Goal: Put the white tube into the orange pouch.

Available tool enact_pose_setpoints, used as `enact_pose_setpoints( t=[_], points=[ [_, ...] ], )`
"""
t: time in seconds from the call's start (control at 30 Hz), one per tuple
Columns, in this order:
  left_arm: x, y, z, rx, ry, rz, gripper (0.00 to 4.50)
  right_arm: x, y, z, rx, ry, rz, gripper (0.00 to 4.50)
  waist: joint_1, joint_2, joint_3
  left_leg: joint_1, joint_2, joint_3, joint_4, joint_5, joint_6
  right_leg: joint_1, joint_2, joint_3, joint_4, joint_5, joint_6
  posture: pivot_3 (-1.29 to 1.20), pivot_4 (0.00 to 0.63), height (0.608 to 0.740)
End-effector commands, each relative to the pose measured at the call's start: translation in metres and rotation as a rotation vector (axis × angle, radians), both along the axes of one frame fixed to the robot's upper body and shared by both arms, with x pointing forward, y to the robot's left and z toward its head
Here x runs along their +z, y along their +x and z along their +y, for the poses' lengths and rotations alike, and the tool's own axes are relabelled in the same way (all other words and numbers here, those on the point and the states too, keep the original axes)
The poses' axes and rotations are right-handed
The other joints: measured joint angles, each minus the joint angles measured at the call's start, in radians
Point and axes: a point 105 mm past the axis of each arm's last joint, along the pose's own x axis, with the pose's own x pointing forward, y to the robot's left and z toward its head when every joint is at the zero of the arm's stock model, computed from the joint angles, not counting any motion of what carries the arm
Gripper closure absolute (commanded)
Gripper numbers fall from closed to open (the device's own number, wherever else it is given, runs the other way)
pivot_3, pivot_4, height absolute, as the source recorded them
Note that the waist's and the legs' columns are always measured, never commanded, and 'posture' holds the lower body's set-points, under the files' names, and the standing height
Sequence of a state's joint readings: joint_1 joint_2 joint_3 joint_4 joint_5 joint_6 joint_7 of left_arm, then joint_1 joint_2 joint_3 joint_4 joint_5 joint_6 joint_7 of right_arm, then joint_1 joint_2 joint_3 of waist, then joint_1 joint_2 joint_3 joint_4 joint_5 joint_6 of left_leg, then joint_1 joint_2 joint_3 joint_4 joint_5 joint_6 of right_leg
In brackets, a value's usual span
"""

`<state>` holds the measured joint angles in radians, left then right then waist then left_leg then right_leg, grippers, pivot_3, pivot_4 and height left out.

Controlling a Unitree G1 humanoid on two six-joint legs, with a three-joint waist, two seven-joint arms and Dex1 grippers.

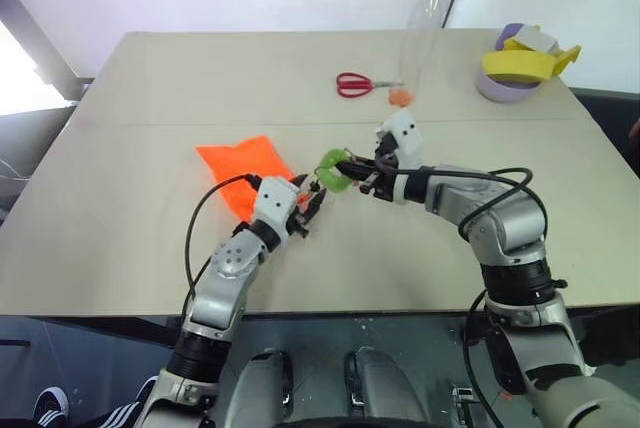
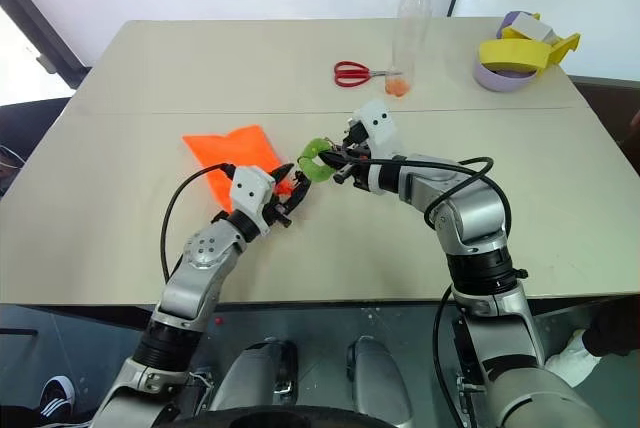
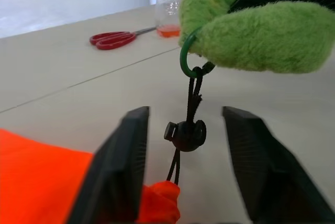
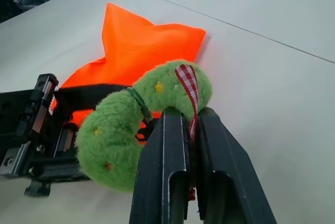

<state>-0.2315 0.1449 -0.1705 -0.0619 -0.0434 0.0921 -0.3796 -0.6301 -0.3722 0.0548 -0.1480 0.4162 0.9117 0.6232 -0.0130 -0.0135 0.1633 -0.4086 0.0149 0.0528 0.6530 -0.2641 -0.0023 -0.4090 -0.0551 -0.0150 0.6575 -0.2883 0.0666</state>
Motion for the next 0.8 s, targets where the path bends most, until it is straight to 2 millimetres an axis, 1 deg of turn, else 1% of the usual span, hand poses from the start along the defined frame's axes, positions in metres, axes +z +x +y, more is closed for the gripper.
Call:
enact_pose_setpoints(
  t=[0.03, 0.17, 0.47, 0.57, 0.6, 0.67, 0.8],
  points=[
    [0.014, 0.0, 0.001, 0.022, -0.016, -0.066, 2.18, 0.015, -0.001, 0.007, 0.028, 0.014, -0.053, 4.5, 0.0, 0.0, 0.0, 0.0, 0.0, 0.0, 0.0, 0.0, 0.0, 0.0, 0.0, 0.0, 0.0, 0.0, 0.0, 0.0, 0.15, 0.74],
    [0.011, 0.001, -0.002, 0.02, -0.013, -0.051, 2.18, 0.016, -0.001, 0.008, 0.031, 0.014, -0.055, 4.5, 0.0, 0.0, 0.0, 0.0, 0.0, 0.0, 0.0, 0.0, 0.0, 0.0, 0.0, 0.0, 0.0, 0.0, 0.0, 0.0, 0.15, 0.74],
    [0.005, 0.007, -0.001, 0.033, -0.012, -0.021, 2.18, 0.016, -0.001, 0.009, 0.033, 0.014, -0.054, 4.5, 0.0, 0.0, 0.0, 0.0, 0.0, 0.0, 0.0, 0.0, 0.0, 0.0, 0.0, 0.0, 0.0, 0.0, 0.0, 0.0, 0.15, 0.74],
    [0.004, 0.008, -0.003, 0.026, -0.01, -0.014, 2.99, 0.016, -0.001, 0.009, 0.032, 0.014, -0.055, 4.5, 0.0, 0.0, 0.0, 0.0, 0.0, 0.0, 0.0, 0.0, 0.0, 0.0, 0.0, 0.0, 0.0, 0.0, 0.0, 0.0, 0.15, 0.74],
    [0.003, 0.008, -0.003, 0.026, -0.01, -0.01, 3.48, 0.016, -0.001, 0.009, 0.032, 0.014, -0.055, 4.5, 0.0, 0.0, 0.0, 0.0, 0.0, 0.0, 0.0, 0.0, 0.0, 0.0, 0.0, 0.0, 0.0, 0.0, 0.0, 0.0, 0.15, 0.74],
    [0.003, 0.008, -0.003, 0.024, -0.015, -0.005, 4.32, 0.016, -0.001, 0.009, 0.032, 0.015, -0.056, 4.5, 0.0, 0.0, 0.0, 0.0, 0.0, 0.0, 0.0, 0.0, 0.0, 0.0, 0.0, 0.0, 0.0, 0.0, 0.0, 0.0, 0.15, 0.74],
    [0.002, 0.008, -0.005, 0.019, -0.021, 0.002, 4.31, 0.016, -0.002, 0.009, 0.032, 0.014, -0.055, 4.5, 0.0, 0.0, 0.0, 0.0, 0.0, 0.0, 0.0, 0.0, 0.0, 0.0, 0.0, 0.0, 0.0, 0.0, 0.0, 0.0, 0.15, 0.74]
  ],
)
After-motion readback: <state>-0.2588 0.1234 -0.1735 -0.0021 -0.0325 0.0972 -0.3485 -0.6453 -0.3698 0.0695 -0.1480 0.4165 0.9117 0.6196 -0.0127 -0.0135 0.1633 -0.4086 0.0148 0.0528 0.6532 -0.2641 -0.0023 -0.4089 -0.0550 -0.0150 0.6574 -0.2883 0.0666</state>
